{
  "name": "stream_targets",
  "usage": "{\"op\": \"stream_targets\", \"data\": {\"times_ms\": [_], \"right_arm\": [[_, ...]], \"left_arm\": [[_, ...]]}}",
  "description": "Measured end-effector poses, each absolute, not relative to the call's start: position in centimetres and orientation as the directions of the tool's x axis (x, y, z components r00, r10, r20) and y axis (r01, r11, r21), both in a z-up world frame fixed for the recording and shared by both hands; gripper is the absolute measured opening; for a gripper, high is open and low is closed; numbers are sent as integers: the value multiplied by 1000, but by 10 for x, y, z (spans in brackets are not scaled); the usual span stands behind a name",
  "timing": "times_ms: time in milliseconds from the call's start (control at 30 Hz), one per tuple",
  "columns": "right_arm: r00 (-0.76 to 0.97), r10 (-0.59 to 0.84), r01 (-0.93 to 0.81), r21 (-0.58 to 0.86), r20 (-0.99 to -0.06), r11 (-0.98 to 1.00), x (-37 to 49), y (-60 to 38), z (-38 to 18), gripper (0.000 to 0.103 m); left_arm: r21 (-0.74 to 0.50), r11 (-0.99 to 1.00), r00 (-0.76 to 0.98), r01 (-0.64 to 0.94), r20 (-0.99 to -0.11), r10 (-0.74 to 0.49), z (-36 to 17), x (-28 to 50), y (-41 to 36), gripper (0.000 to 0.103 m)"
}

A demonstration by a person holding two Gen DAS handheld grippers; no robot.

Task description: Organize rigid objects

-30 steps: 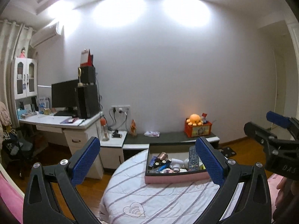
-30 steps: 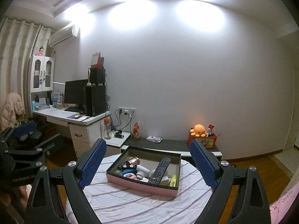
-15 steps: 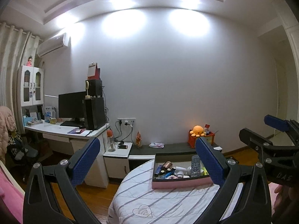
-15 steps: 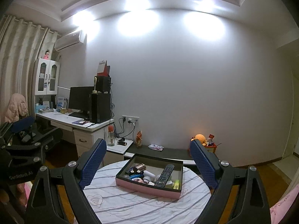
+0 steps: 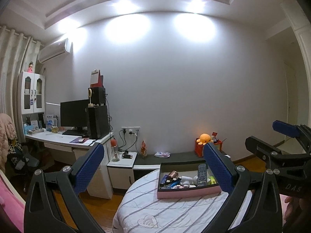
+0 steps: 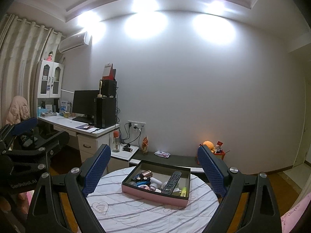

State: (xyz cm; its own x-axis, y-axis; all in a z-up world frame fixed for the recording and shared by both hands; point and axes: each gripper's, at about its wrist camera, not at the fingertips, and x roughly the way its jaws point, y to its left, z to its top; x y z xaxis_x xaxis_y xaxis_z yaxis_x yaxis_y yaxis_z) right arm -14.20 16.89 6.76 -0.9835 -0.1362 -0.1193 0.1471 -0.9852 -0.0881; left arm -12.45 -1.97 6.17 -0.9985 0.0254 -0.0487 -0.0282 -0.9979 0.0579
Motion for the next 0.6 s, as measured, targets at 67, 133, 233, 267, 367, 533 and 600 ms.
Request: {"op": "stream_targets", "data": {"times_ms": [67, 133, 233, 267, 367, 533, 600], "right_arm": [[-984, -136, 147, -89, -120, -985, -139, 168, 68, 93], [-984, -135, 146, -88, -120, -985, -136, 166, 68, 93], [-983, -135, 146, -88, -122, -985, -135, 166, 68, 93], [-983, -134, 146, -88, -122, -985, -136, 165, 68, 93], [-983, -135, 147, -88, -125, -985, -136, 166, 68, 93], [-982, -135, 147, -86, -129, -985, -138, 166, 69, 93], [-983, -134, 145, -86, -127, -986, -138, 167, 69, 93]], "left_arm": [[67, -998, -999, -23, -42, 20, 61, -124, -18, 103], [65, -998, -999, -26, -47, 23, 61, -125, -18, 103], [65, -998, -998, -26, -50, 23, 62, -126, -18, 103], [66, -997, -998, -26, -51, 22, 62, -126, -18, 103], [66, -997, -998, -27, -53, 24, 62, -127, -18, 103], [67, -997, -998, -24, -53, 21, 62, -127, -18, 103], [68, -997, -998, -24, -52, 20, 61, -127, -18, 103]]}}
